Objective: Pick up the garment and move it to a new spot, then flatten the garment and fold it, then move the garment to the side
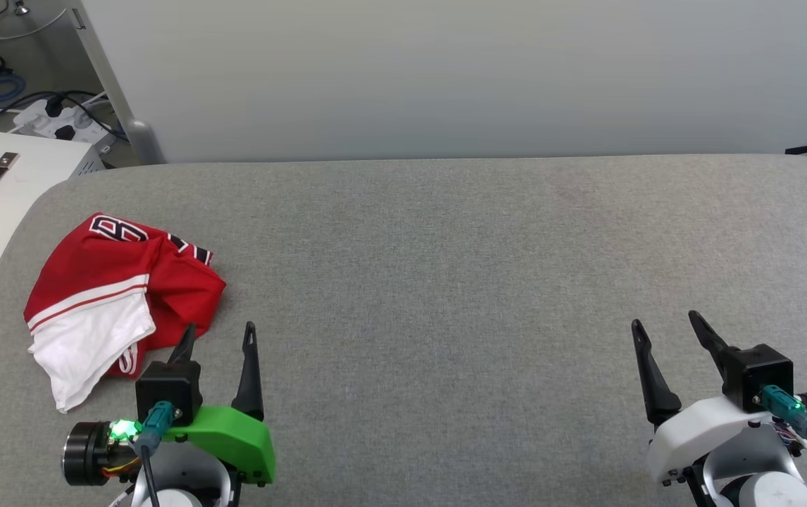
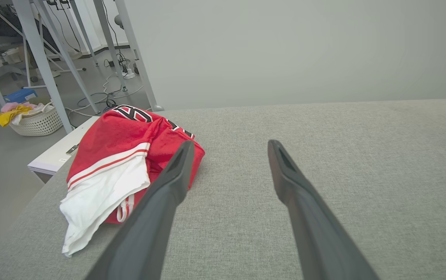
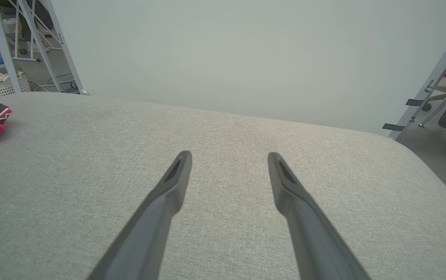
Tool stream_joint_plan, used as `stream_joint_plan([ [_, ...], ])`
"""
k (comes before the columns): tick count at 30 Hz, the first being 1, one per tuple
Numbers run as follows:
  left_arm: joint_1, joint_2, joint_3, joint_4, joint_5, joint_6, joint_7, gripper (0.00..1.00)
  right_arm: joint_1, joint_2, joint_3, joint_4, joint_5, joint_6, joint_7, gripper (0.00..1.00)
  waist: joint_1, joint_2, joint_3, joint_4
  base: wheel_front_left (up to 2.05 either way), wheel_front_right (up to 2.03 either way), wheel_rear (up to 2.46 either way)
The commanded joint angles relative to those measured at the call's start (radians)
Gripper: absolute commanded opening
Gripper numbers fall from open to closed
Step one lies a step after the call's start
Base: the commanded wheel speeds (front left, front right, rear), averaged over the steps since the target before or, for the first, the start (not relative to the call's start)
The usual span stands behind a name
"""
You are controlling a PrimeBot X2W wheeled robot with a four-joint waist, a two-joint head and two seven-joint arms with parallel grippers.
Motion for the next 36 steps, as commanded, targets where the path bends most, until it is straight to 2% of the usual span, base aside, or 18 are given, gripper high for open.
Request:
stream_joint_plan([
  [1, 0.000, 0.000, 0.000, 0.004, -0.007, 0.000, -0.006, 1.00, 0.001, 0.000, -0.001, 0.003, 0.005, 0.000, -0.005, 1.00, 0.0000, 0.0000, 0.000, 0.000, 0.00, 0.00, 0.00],
  [36, 0.008, -0.001, -0.003, 0.032, -0.092, -0.021, -0.085, 1.00, 0.006, 0.000, -0.002, 0.001, 0.110, 0.000, -0.083, 1.00, 0.0000, 0.0000, 0.005, -0.004, 0.00, 0.00, 0.00],
])
